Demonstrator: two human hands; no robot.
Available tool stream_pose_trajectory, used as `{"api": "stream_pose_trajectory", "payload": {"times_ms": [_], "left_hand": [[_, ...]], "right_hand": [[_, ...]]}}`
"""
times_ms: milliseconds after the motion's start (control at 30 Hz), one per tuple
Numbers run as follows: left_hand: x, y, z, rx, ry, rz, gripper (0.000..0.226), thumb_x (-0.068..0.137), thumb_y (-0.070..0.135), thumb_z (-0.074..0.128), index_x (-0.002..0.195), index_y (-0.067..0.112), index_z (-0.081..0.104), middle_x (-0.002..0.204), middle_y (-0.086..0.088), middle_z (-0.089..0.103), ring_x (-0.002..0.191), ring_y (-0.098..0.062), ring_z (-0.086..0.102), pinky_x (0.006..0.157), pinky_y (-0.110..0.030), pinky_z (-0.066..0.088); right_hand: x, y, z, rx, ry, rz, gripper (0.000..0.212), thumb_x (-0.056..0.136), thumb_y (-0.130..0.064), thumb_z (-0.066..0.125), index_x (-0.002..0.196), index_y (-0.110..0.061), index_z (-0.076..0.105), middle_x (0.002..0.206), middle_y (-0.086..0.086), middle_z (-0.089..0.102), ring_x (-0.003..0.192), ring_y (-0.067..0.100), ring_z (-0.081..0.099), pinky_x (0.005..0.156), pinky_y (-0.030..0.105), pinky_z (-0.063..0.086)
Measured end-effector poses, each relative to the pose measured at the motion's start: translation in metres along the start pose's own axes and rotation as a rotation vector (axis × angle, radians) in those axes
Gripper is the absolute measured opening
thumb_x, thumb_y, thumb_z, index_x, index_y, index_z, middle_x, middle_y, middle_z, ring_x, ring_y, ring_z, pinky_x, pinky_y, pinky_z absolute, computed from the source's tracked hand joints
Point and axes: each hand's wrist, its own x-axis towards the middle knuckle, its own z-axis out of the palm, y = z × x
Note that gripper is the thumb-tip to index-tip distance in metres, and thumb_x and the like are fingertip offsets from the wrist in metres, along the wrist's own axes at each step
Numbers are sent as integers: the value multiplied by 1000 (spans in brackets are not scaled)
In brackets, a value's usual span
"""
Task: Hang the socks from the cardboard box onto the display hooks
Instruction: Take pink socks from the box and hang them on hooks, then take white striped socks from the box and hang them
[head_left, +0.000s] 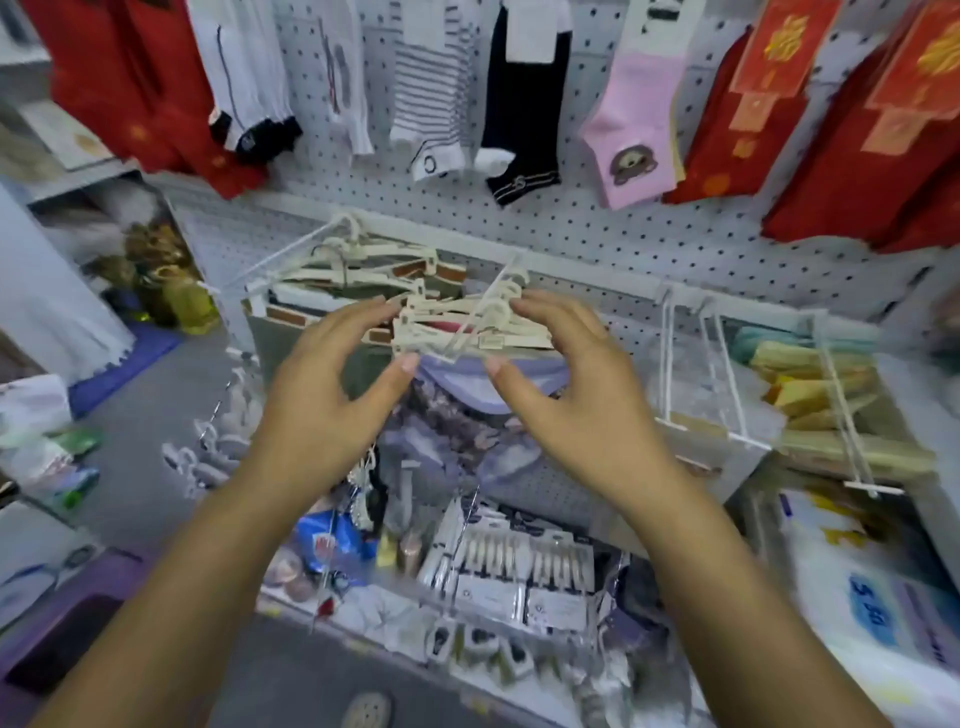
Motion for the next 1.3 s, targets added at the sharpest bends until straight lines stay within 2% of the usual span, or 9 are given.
{"api": "stream_pose_trajectory", "payload": {"times_ms": [200,333,533,667,767,900,1000,1133,1300], "left_hand": [[-113,-68,-30,83,-51,-264,50,93,50,66,136,25,60,141,8,57,133,-12,50,111,-28,37],[-179,-119,-50,187,-119,-431,56,88,53,60,135,22,62,136,12,60,129,-16,56,104,-18,37],[-223,-190,-111,277,-152,-572,66,88,63,51,141,24,58,146,-2,58,135,-26,53,111,-51,44],[-231,-245,-178,302,-26,-705,69,87,67,50,141,26,57,147,2,56,136,-24,50,109,-51,45],[-233,-276,-223,364,6,-765,70,87,68,48,143,27,54,149,0,54,137,-28,49,109,-54,44],[-246,-312,-282,441,96,-886,61,93,58,58,146,30,50,154,1,49,143,-26,42,113,-54,39],[-260,-327,-311,444,152,-983,66,91,64,52,147,30,49,155,3,47,143,-24,42,114,-51,38],[-272,-350,-327,411,223,-1138,63,95,51,60,151,27,45,160,3,40,147,-22,35,117,-44,29],[-260,-395,-331,326,295,-1293,67,94,53,59,152,23,42,162,0,37,149,-23,32,120,-45,30]], "right_hand": [[-54,-1,96,53,-298,70,54,95,-38,65,144,-23,46,150,-10,42,135,5,38,108,18,33],[-83,-2,162,34,-481,141,51,92,-36,68,138,-22,51,138,-6,50,125,12,47,94,15,32],[-83,-32,255,41,-684,138,52,93,-32,70,141,-24,51,128,-12,51,112,0,47,83,-1,28],[-64,-64,321,51,-740,167,54,90,-38,71,140,-27,53,131,-12,54,117,9,53,92,20,39],[-43,-85,370,100,-756,184,50,89,-31,74,135,-25,57,131,-10,57,120,11,56,101,30,45],[-11,-124,448,101,-812,103,46,87,-26,75,130,-25,59,124,-13,56,117,9,54,100,27,41],[7,-148,494,124,-882,49,43,87,-32,75,127,-25,61,128,-13,58,120,7,53,102,29,44],[33,-167,547,84,-1001,-72,42,89,-34,73,128,-23,61,128,-7,59,118,6,52,100,25,39],[78,-173,619,77,-1105,-116,37,89,-31,73,124,-22,63,126,-7,59,114,7,53,99,23,38]]}}
